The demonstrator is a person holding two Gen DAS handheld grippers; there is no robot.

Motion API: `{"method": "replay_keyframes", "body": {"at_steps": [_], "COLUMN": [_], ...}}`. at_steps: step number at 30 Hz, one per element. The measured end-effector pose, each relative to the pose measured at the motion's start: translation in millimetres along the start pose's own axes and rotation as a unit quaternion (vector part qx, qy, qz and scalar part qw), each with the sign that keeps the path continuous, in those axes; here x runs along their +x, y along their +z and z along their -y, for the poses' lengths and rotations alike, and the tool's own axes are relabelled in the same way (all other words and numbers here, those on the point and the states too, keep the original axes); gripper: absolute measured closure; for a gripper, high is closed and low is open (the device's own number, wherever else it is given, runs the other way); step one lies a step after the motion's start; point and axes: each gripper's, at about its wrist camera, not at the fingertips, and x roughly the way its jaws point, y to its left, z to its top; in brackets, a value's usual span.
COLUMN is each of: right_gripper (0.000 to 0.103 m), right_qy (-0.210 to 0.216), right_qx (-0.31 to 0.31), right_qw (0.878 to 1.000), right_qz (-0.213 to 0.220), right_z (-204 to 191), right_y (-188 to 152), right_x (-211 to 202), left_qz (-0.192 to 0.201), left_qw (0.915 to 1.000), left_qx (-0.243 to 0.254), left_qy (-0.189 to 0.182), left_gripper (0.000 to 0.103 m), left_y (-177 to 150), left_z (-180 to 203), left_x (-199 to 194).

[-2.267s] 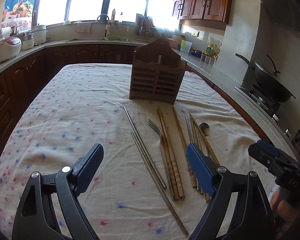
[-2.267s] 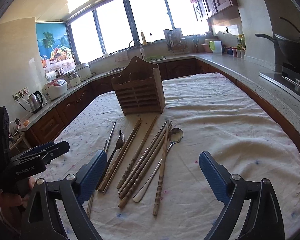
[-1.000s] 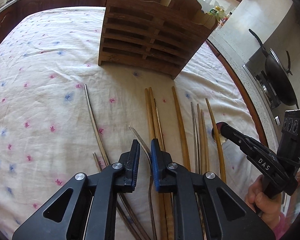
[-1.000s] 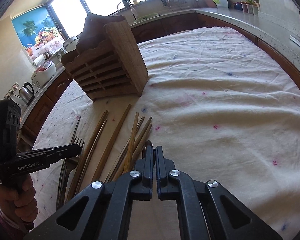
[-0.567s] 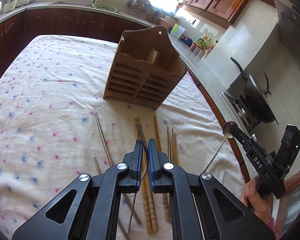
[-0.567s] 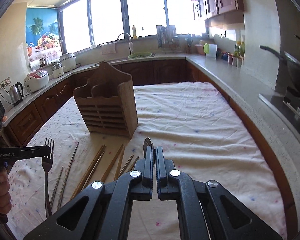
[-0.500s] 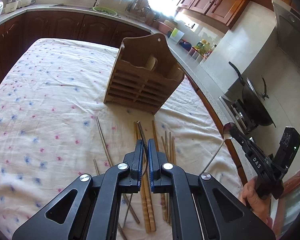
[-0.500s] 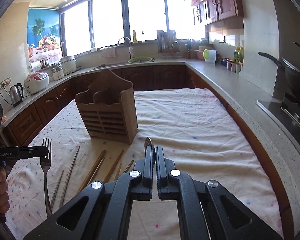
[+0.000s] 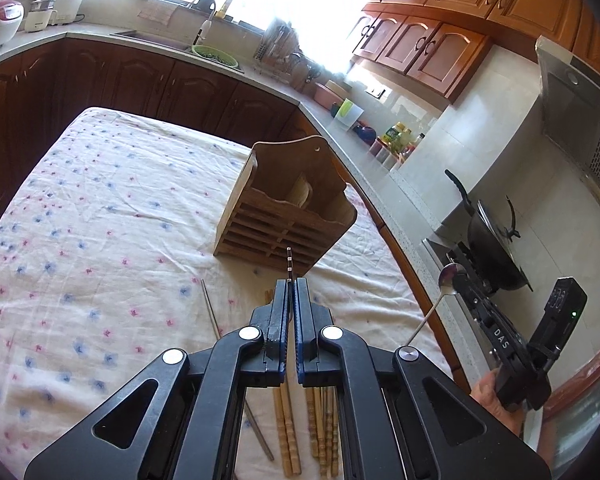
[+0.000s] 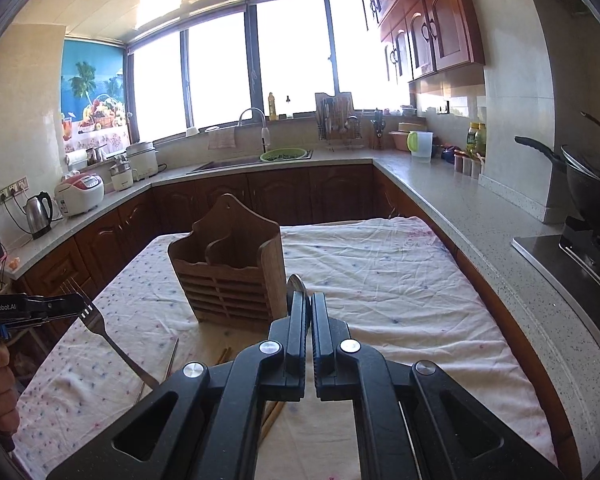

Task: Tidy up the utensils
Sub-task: 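Lift the fork with the left tool while the right tool carries the spoon to the wooden holder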

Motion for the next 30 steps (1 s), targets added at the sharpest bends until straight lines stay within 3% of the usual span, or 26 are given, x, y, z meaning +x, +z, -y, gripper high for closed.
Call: {"method": "replay_keyframes", "body": {"at_steps": [10, 19, 25, 30], "right_gripper": [0.101, 0.101, 0.101, 0.101], "right_qy": [0.006, -0.014, -0.045, -0.058], "right_qx": [-0.002, 0.001, -0.008, -0.036], "right_qw": [0.999, 0.995, 0.988, 0.986], "right_qz": [0.034, 0.102, 0.147, 0.152], "right_z": [-8.6, -14.7, -21.8, -34.5], "right_y": [27.0, 76.4, 101.9, 105.2], "right_x": [13.0, 39.0, 66.9, 98.7], "left_qz": [0.02, 0.079, 0.098, 0.103], "left_qw": [0.9993, 0.995, 0.9916, 0.9899], "left_qx": [-0.008, 0.002, -0.006, -0.029], "left_qy": [-0.031, -0.062, -0.083, -0.093], "left_gripper": [0.101, 0.101, 0.101, 0.101], "left_y": [30.9, 105.6, 148.5, 159.6], "left_z": [3.9, 18.2, 16.3, -2.8], "left_x": [-1.4, -1.1, 26.7, 66.7]}}
